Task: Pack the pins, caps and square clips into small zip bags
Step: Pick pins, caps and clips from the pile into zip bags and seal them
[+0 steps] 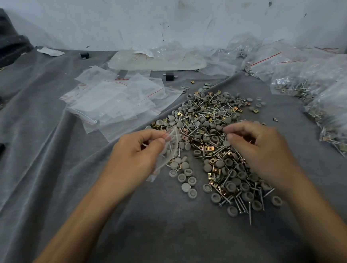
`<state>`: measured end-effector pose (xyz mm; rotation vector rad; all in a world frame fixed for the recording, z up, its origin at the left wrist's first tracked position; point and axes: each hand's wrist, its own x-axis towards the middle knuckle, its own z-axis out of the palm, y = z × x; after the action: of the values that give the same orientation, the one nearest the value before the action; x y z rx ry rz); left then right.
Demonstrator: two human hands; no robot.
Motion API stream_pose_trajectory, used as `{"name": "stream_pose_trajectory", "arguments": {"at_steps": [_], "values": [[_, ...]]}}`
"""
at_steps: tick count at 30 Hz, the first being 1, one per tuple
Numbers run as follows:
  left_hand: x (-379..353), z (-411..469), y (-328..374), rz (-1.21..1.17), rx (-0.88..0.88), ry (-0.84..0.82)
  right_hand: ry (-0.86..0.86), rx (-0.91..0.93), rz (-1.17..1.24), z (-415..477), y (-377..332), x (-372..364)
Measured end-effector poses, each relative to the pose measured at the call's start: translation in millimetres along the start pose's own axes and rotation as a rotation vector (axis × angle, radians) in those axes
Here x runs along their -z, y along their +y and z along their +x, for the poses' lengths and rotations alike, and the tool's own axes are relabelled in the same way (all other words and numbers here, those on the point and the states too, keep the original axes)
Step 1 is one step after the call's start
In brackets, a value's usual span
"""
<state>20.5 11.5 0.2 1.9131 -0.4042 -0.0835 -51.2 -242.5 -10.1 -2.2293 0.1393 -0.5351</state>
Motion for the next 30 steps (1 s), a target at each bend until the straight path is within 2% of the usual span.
{"name": "stream_pose_trajectory", "arguments": {"at_steps": [3, 5, 10, 16, 24, 30], "values": [[0, -1, 1, -0.014, -0.007, -0.013, -0.112, 0.063, -0.287, 0, 7, -9], [0, -1, 2, -0.008, -0.008, -0.018, -0.117, 0.073, -0.415, -1, 9, -18], [1, -1, -1, 0.010, -0.011, -0.024, -0.075, 0.098, -0.539, 6, 3, -38], [-1, -1, -2, -0.008, 0.008, -0.038, -0.171, 0.035, -0.706, 16, -4, -45], [-2, 0, -5, -0.020, -0.010, -0.033, -0.241, -0.021, -0.674, 14, -1, -40], [-3, 0, -5, 0.004, -0.019, -0.031, -0.090, 0.016, -0.411, 3, -3, -30]]}}
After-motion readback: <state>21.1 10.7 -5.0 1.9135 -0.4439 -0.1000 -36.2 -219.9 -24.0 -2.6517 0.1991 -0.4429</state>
